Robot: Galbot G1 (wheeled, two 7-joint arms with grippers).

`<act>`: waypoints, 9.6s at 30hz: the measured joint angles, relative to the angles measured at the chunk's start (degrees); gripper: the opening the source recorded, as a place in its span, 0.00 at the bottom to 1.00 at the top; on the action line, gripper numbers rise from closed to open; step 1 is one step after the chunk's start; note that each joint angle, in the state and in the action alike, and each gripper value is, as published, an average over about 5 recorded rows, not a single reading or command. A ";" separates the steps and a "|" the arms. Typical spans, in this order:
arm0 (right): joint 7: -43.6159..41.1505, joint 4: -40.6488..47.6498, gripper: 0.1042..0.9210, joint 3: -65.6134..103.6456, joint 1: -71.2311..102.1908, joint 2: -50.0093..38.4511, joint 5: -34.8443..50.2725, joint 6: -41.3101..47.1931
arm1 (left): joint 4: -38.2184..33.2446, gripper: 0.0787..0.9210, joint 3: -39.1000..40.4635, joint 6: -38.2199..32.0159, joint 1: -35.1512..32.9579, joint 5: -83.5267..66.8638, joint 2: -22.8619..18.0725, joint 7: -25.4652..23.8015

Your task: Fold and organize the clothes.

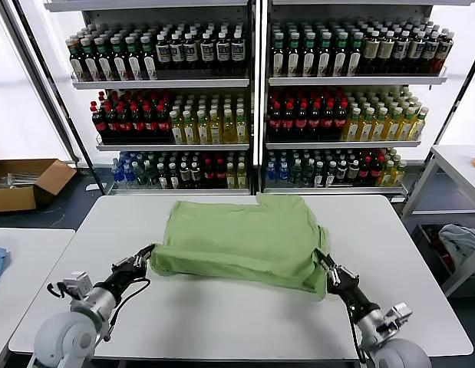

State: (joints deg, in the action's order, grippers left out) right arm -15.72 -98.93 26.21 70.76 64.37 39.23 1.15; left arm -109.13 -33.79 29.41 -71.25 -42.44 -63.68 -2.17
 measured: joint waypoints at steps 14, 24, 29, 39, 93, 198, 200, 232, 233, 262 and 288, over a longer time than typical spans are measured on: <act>4.67 6.17 0.50 -3.48 -7.37 -0.40 -3.88 3.67 | 9.32 0.30 0.81 1.36 5.79 1.42 0.43 0.01; 7.79 -1.27 0.82 -2.28 -0.15 -2.01 -8.81 8.51 | 7.05 0.64 1.07 1.87 1.97 2.67 0.30 0.31; 8.98 -3.99 0.85 -1.88 3.27 -2.38 -10.38 10.76 | 7.07 0.68 2.05 1.93 1.56 3.04 -0.31 0.36; 10.93 -6.42 0.51 -1.98 6.50 -2.36 -11.10 14.54 | 8.09 0.35 3.49 2.15 1.31 3.30 -0.73 -0.06; 6.67 -27.92 0.59 12.06 30.37 -11.66 -5.28 15.34 | -21.77 0.49 -14.60 3.76 -35.14 3.94 1.16 2.98; 8.45 -2.33 0.00 -11.27 -18.33 -6.28 8.79 27.06 | 2.63 0.01 7.50 -1.70 6.62 -2.84 12.95 2.73; 8.43 -5.47 0.00 -8.86 -14.58 -6.54 9.00 27.04 | -0.04 0.01 5.78 -1.43 3.58 -2.83 12.88 3.11; 3.56 -19.41 0.54 16.86 20.50 -3.37 3.89 14.61 | -15.05 0.57 -7.42 -0.26 -23.48 2.86 5.99 5.04; 3.37 -19.27 0.57 17.25 20.80 -3.13 3.91 13.88 | -15.23 0.60 -7.24 -0.65 -23.85 3.17 5.44 5.56; 3.98 -20.31 0.88 20.64 21.97 -1.66 7.33 8.00 | -8.85 0.38 4.67 -6.60 -23.01 19.12 -7.77 14.20; 5.58 -23.44 0.88 19.03 21.16 -0.64 7.30 8.20 | -3.06 0.02 -15.09 -14.29 -21.44 22.61 4.24 6.22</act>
State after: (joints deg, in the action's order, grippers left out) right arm -10.13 -122.37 45.24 91.92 63.73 46.54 9.36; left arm -112.20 -48.88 15.12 -92.68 -19.82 -59.44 4.05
